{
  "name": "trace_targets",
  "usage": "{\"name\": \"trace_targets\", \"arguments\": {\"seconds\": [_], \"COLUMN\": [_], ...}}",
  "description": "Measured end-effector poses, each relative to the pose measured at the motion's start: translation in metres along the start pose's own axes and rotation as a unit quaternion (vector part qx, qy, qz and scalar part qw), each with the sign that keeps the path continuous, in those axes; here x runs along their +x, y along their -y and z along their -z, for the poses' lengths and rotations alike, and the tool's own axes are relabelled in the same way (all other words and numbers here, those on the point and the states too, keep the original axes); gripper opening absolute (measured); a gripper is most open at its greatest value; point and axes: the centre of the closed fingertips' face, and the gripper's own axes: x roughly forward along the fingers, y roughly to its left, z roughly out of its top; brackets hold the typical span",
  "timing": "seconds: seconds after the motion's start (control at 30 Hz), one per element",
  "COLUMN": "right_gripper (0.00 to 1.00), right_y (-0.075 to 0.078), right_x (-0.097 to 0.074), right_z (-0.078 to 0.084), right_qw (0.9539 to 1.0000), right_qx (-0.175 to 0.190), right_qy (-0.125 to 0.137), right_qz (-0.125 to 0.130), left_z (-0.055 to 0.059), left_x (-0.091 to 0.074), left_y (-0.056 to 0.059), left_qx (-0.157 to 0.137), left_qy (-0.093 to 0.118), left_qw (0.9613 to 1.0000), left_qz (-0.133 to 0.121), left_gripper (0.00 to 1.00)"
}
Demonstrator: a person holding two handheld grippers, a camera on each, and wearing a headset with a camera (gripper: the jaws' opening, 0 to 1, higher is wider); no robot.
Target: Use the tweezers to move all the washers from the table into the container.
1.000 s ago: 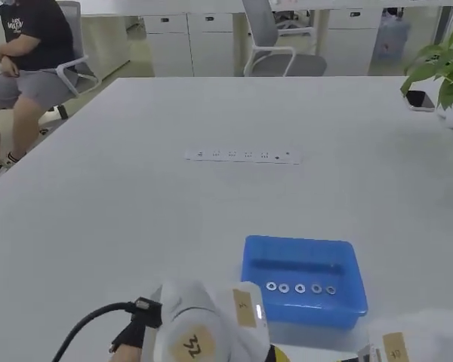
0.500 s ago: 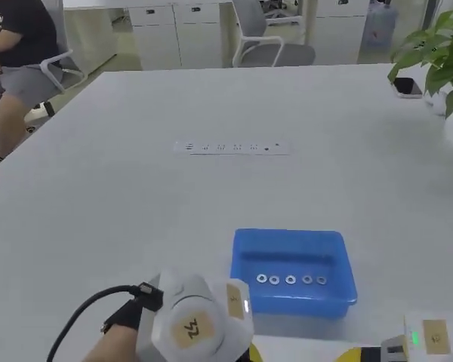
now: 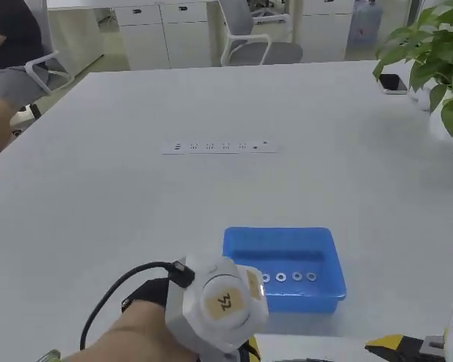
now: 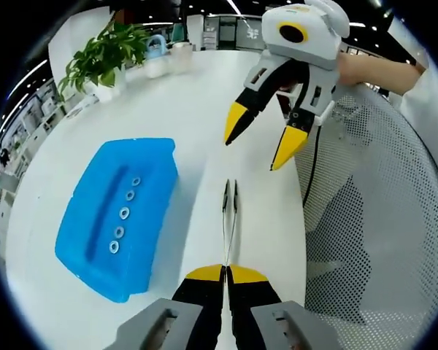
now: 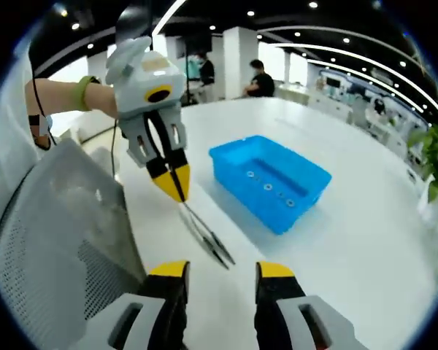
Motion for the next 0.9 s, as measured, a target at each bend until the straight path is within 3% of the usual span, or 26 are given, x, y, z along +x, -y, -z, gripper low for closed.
{"name": "trace_targets", "arguments": {"seconds": [0.2, 0.47, 0.9], "right_gripper": [0.32, 0.33, 0.34], "right_y": [0.009, 0.009, 0.008], "right_x": [-0.002, -0.001, 0.0], "right_z": [-0.002, -0.002, -0.001], "right_qw": [0.9997, 0.9996, 0.9997], "right_qx": [0.011, 0.016, 0.017], "right_qy": [0.009, 0.009, 0.007], "right_qz": [0.018, 0.019, 0.017], "left_z": [0.009, 0.019, 0.022], "left_x": [0.003, 0.005, 0.008], "left_y": [0.002, 0.004, 0.004], "left_qx": [0.017, 0.015, 0.027], "left_qy": [-0.029, -0.051, -0.054], "left_qw": [0.9994, 0.9985, 0.9982], "left_qz": [0.007, 0.012, 0.003], "left_gripper": [0.0, 0.0, 0.0]}}
